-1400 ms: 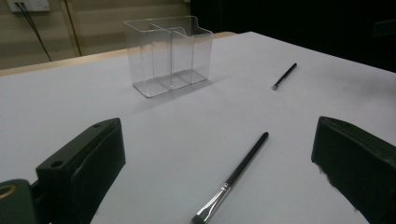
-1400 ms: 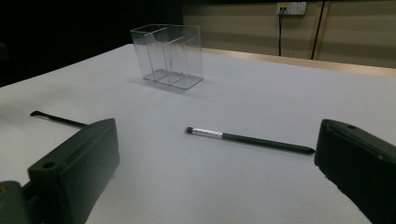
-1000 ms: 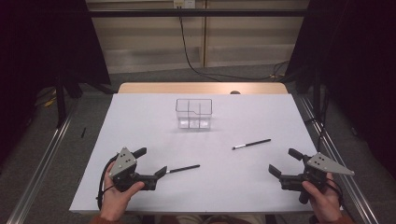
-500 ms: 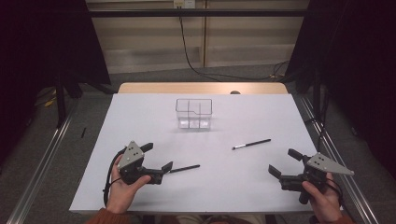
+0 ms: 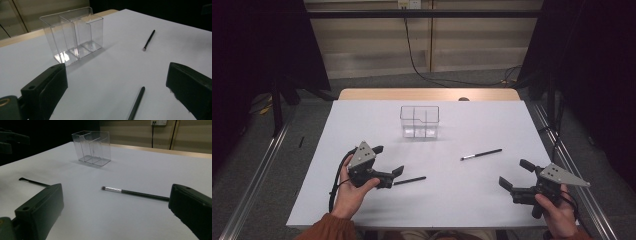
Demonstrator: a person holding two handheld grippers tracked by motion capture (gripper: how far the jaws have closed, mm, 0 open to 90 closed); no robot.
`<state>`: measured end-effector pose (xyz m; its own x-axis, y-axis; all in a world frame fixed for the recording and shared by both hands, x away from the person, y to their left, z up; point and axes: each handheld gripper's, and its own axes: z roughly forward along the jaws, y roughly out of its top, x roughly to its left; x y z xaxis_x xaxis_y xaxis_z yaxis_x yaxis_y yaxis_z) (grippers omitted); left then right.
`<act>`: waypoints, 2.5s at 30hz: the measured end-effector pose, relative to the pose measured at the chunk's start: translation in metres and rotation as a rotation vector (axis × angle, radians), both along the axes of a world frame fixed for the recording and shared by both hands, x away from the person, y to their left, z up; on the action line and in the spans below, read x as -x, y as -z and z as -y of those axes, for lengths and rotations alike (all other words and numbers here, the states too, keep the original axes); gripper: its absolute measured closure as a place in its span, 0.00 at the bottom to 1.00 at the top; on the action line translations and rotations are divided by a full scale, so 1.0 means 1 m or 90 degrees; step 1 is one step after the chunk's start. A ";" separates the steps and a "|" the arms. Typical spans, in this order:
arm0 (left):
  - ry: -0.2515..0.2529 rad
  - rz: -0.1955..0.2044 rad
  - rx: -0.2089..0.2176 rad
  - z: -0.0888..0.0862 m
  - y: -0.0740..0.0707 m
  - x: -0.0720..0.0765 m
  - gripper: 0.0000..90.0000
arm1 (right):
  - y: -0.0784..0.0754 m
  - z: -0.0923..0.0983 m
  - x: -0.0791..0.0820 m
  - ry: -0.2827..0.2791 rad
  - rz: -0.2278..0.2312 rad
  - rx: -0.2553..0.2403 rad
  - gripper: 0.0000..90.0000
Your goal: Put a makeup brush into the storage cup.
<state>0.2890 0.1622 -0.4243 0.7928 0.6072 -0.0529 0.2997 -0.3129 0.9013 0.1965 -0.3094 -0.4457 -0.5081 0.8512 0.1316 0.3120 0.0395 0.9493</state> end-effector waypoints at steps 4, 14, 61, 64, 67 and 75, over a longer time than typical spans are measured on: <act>0.017 -0.022 -0.028 0.002 -0.002 -0.002 0.06 | 0.000 -0.001 -0.001 -0.001 -0.006 0.000 0.00; 0.054 -0.063 -0.128 0.006 -0.009 -0.012 0.06 | 0.000 -0.001 -0.001 -0.004 -0.006 0.002 0.00; 0.231 -0.223 -0.464 0.044 0.009 -0.033 0.32 | 0.001 -0.003 -0.001 -0.016 -0.013 0.019 0.00; 0.255 -0.233 -0.491 0.047 0.010 -0.034 0.35 | 0.001 -0.003 -0.001 -0.017 -0.012 0.019 0.00; 0.250 -0.255 -0.487 0.048 0.012 -0.035 0.36 | 0.001 -0.003 -0.001 -0.016 -0.013 0.020 0.00; 0.261 -0.264 -0.519 0.049 0.019 -0.037 0.53 | 0.002 -0.003 -0.002 -0.020 -0.013 0.026 0.00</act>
<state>0.3262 0.1134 -0.4436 0.9624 0.2646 -0.0621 0.2718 -0.9383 0.2140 0.1980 -0.3060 -0.4474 -0.5321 0.8398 0.1078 0.3295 0.0881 0.9400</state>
